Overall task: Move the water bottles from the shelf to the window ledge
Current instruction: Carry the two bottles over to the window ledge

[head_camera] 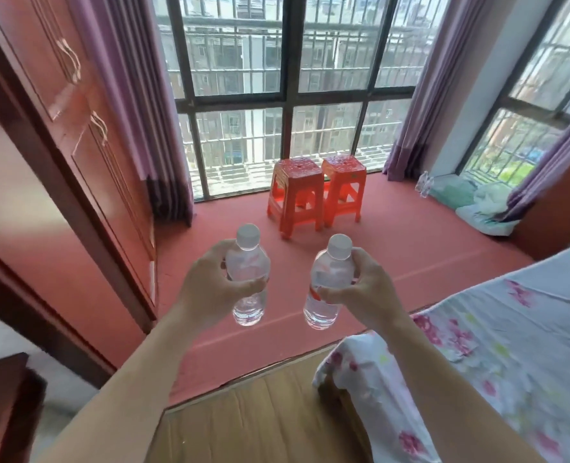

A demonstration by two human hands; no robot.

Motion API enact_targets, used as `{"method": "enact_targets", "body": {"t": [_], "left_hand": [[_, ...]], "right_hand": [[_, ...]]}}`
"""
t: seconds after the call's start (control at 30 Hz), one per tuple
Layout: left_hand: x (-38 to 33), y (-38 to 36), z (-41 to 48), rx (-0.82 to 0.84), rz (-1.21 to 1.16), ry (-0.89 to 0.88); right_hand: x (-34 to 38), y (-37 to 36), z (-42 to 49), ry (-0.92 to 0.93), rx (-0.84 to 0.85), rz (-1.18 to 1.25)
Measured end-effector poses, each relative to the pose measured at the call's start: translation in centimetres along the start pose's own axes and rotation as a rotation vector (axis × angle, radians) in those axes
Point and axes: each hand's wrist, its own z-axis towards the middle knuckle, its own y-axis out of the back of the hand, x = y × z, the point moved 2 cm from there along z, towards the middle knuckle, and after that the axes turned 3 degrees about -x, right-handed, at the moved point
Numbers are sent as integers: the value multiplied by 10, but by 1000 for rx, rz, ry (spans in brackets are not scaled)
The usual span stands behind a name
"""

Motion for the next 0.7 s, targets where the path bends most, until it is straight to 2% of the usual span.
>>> {"method": "enact_targets", "body": {"t": [0.23, 0.43, 0.7], "left_hand": [[3, -10, 123, 76, 10, -57], [-5, -53, 202, 172, 3, -85], [-33, -127, 324, 192, 19, -153]], "right_hand": [[11, -7, 80, -50, -166, -34], [-14, 10, 144, -129, -286, -43], [-50, 57, 263, -141, -334, -46]]}}
